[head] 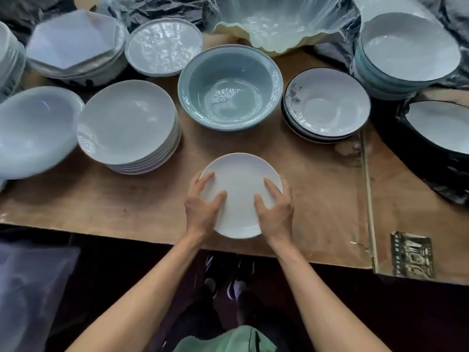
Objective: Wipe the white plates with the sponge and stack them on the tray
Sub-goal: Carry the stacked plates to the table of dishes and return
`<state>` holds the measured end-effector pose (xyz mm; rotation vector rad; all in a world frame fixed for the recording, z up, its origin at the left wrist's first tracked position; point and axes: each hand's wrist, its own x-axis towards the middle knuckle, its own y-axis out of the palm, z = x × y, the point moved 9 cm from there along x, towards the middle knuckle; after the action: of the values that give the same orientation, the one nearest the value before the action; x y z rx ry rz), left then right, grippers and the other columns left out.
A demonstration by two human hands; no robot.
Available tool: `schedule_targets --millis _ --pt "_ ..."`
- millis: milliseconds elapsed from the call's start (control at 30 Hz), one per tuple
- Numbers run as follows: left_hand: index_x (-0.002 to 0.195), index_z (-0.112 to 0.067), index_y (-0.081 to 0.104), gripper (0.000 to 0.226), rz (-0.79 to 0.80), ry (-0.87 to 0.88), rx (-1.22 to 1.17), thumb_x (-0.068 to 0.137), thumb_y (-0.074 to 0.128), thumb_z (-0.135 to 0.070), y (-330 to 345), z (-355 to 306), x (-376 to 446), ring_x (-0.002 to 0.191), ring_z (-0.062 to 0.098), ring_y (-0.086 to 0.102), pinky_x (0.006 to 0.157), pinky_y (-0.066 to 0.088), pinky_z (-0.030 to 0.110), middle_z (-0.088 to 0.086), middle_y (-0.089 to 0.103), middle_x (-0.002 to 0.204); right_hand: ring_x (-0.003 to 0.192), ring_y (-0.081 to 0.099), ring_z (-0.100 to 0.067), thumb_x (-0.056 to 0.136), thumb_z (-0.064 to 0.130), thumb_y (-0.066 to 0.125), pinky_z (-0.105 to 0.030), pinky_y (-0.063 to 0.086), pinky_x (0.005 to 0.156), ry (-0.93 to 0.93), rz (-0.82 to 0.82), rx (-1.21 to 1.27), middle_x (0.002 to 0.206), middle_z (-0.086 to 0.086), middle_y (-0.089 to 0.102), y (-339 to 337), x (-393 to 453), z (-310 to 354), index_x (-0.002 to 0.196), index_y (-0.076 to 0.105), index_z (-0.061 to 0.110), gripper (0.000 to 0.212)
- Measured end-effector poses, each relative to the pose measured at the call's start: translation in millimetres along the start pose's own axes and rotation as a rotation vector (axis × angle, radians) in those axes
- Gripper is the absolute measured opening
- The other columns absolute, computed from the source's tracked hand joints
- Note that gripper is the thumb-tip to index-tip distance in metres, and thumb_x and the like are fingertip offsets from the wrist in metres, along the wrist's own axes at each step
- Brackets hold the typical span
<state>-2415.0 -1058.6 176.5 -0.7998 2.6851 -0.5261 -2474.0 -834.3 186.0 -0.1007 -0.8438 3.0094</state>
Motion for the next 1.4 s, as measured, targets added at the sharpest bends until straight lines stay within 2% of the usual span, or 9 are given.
schedule_targets --millis 200,300,433,500,700,900,1033,1167,1400 --pt "0.130 -0.028 0.066 0.053 0.010 0.046 0.035 0.081 0.082 -0.018 14 9 21 0.126 -0.008 0.046 0.102 0.030 0.001 -0.010 0.051 0.144 0.135 0.044 -0.018 0.085 0.012 0.074 -0.001 0.026 0.105 -0.010 -0.028 -0.029 0.148 -0.009 0.046 12 14 -13 0.127 0.067 0.009 0.042" --pt "0.130 -0.028 0.066 0.053 0.024 0.039 0.044 0.081 0.082 -0.018 18 11 29 0.130 0.002 0.048 0.102 0.030 0.000 -0.007 0.052 0.146 0.134 0.046 -0.022 0.085 0.012 0.074 -0.017 0.036 0.109 0.000 -0.032 -0.039 0.147 -0.009 0.047 16 19 -16 0.127 0.067 0.008 0.042" --pt "0.129 -0.029 0.066 0.051 0.045 0.047 0.056 0.082 0.081 -0.020 21 15 31 0.132 0.006 0.047 0.102 0.030 0.001 -0.006 0.051 0.146 0.133 0.046 -0.020 0.085 0.012 0.073 -0.003 0.028 0.105 -0.004 -0.052 -0.047 0.146 -0.009 0.047 18 20 -19 0.128 0.066 0.009 0.043" --pt "0.129 -0.028 0.066 0.049 0.048 0.058 0.073 0.082 0.081 -0.020 21 14 32 0.132 0.007 0.048 0.105 0.032 0.006 -0.007 0.051 0.146 0.132 0.046 -0.021 0.085 0.013 0.073 -0.009 0.032 0.107 -0.004 -0.056 -0.060 0.146 -0.008 0.047 20 20 -20 0.129 0.065 0.011 0.044" --pt "0.132 -0.028 0.062 0.047 0.100 0.101 0.254 0.086 0.074 -0.027 21 0 33 0.133 0.018 0.048 0.109 0.041 0.044 -0.003 0.049 0.146 0.133 0.044 -0.025 0.086 0.020 0.070 -0.035 0.043 0.108 0.019 -0.032 -0.138 0.147 -0.006 0.044 23 20 -19 0.132 0.061 0.018 0.047" --pt "0.135 -0.026 0.059 0.047 0.255 0.166 0.404 0.089 0.070 -0.027 22 -12 39 0.138 0.028 0.041 0.113 0.036 0.054 0.005 0.044 0.152 0.131 0.042 -0.028 0.087 0.023 0.068 -0.041 0.041 0.108 0.066 0.004 -0.201 0.145 -0.008 0.044 22 18 -15 0.133 0.060 0.019 0.047" --pt "0.136 -0.019 0.061 0.047 0.330 0.361 0.522 0.090 0.069 -0.018 23 -37 38 0.145 0.034 0.034 0.116 0.031 0.056 0.013 0.042 0.156 0.134 0.038 -0.027 0.089 0.023 0.066 -0.039 0.034 0.112 0.106 0.038 -0.246 0.151 -0.007 0.041 14 16 -10 0.141 0.054 0.019 0.053" --pt "0.133 -0.012 0.064 0.042 0.395 0.642 0.594 0.091 0.068 -0.014 33 -70 27 0.140 0.037 0.044 0.113 0.036 0.051 0.015 0.052 0.148 0.127 0.048 -0.025 0.091 0.024 0.061 -0.039 0.041 0.105 0.097 -0.009 -0.310 0.143 -0.002 0.053 -12 3 -3 0.140 0.053 0.020 0.050" --pt "0.137 -0.020 0.062 0.038 0.804 0.982 0.703 0.101 0.056 -0.026 108 -113 -47 0.130 0.029 0.053 0.103 0.043 0.046 0.002 0.062 0.140 0.130 0.049 -0.025 0.095 0.027 0.059 -0.040 0.040 0.110 0.224 -0.054 -0.459 0.144 -0.001 0.053 -71 -61 -25 0.140 0.055 0.021 0.045"
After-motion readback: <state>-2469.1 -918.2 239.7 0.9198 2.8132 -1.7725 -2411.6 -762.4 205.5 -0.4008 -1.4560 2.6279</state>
